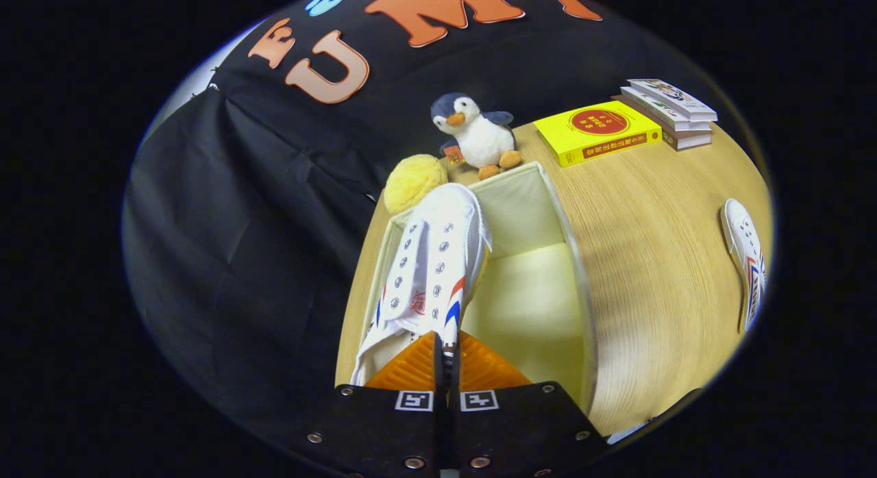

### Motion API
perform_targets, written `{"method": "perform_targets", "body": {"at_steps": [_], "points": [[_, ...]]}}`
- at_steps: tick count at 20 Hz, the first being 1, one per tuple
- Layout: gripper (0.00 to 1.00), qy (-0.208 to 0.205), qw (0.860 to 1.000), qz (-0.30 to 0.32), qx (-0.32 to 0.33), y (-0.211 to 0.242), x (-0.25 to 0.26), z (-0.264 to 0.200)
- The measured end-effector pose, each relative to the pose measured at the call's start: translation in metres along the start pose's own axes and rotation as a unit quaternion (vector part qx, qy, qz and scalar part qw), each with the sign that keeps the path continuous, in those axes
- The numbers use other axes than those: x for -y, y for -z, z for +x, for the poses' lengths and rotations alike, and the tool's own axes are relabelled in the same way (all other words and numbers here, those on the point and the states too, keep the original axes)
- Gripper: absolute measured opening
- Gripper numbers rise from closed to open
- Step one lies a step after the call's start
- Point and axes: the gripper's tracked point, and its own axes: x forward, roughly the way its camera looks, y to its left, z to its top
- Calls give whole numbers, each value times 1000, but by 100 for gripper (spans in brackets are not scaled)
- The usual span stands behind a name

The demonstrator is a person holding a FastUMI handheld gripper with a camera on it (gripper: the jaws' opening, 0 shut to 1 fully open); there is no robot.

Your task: Open the storage box then place both shoes into the box .Put the left shoe in first, then the right shoe, with the right side of both shoes facing outward in a uniform manner.

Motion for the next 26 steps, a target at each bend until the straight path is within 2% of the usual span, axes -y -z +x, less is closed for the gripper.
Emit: {"method": "perform_targets", "body": {"at_steps": [5,9,14,16,17,18,19,20,21,23,26], "points": [[0,6,1000,-17,4,6,-9,4],[0,3,999,-39,-21,25,-16,12],[3,34,996,-56,-54,32,-5,27],[14,27,997,-59,-42,26,-7,22],[32,23,997,-57,-34,20,-9,17],[41,19,998,-56,-29,15,-9,10],[66,12,998,-56,-21,6,-11,1],[76,4,998,-55,-11,-3,-12,-9],[92,-5,999,-54,2,-15,-12,-21],[99,-24,998,-55,29,-36,-13,-42],[99,-33,996,-57,65,-67,9,-82]]}}
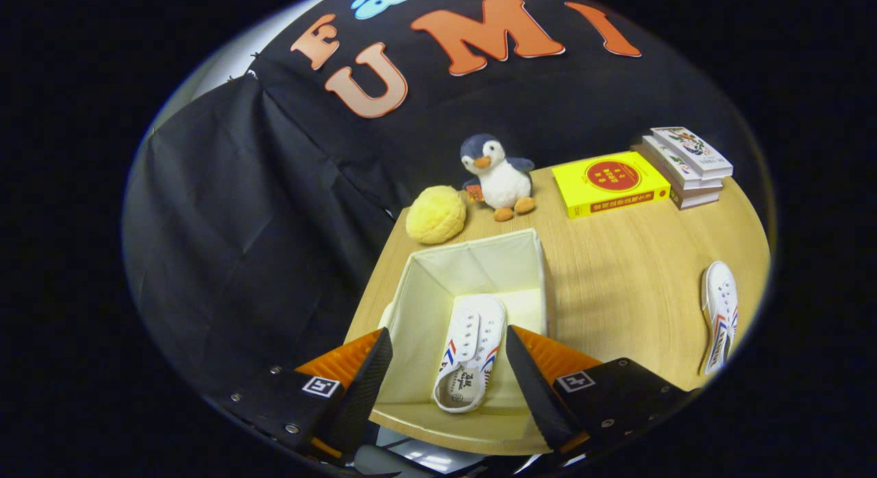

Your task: Open the storage box then place both shoes into the box .Put the left shoe in first, then the right shoe, with the right side of both shoes facing outward in a uniform manner.

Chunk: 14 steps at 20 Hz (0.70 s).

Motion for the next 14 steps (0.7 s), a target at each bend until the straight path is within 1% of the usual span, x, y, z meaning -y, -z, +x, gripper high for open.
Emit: {"method": "perform_targets", "body": {"at_steps": [3,7,9,14], "points": [[98,24,999,-6,22,-20,48,-30],[99,78,997,0,27,-27,133,-62],[98,99,995,6,23,-26,173,-74],[99,132,990,38,3,-14,257,-99]]}}
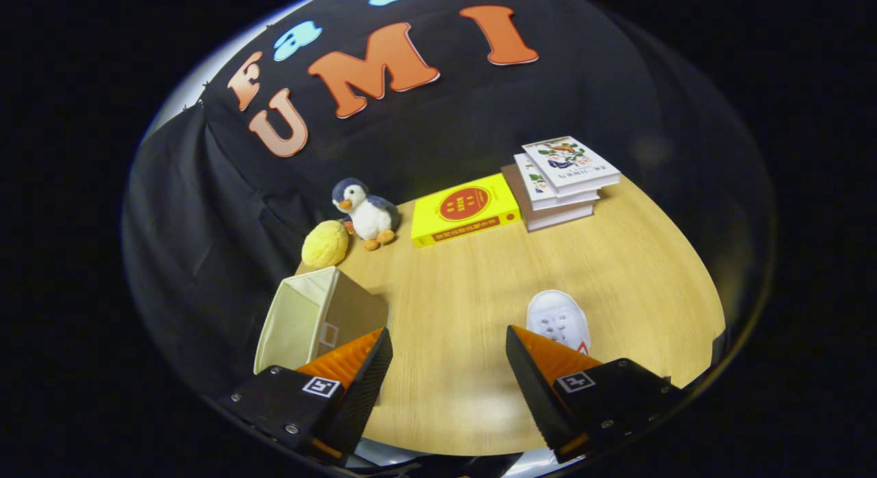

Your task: Open the storage box then place both shoes into the box .Put the left shoe in first, then the right shoe, with the right side of both shoes facing outward in a uniform manner.

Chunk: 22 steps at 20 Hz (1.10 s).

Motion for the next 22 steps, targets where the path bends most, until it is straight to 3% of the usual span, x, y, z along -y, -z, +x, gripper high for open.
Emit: {"method": "perform_targets", "body": {"at_steps": [6,13,18,22], "points": [[96,30,998,13,-54,32,78,12],[72,48,991,12,-127,79,125,38],[62,71,984,-31,-160,95,147,55],[56,64,979,-46,-187,108,146,71]]}}
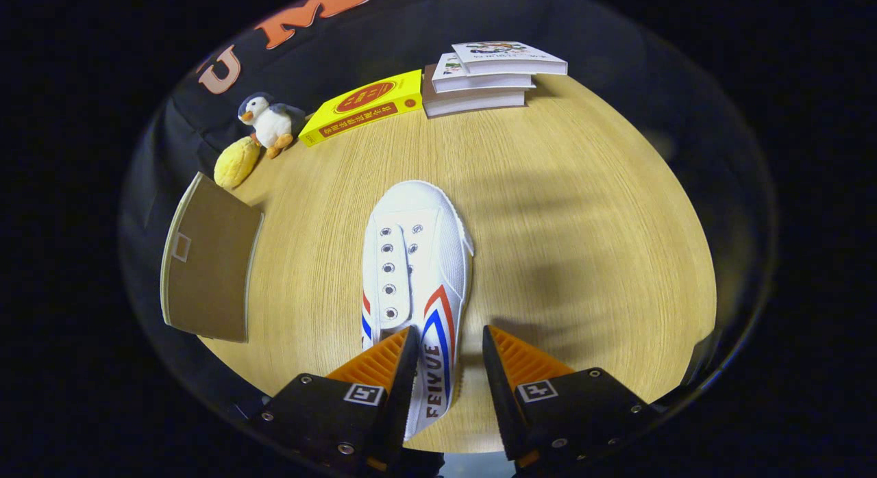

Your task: Open the storage box then place both shoes into the box .Put the left shoe in first, then the right shoe, with the right side of both shoes facing outward in a uniform manner.

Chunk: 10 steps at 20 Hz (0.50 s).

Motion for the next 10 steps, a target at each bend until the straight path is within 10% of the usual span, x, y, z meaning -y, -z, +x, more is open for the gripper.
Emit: {"method": "perform_targets", "body": {"at_steps": [10], "points": [[39,-39,999,27,9,1,-6,7]]}}
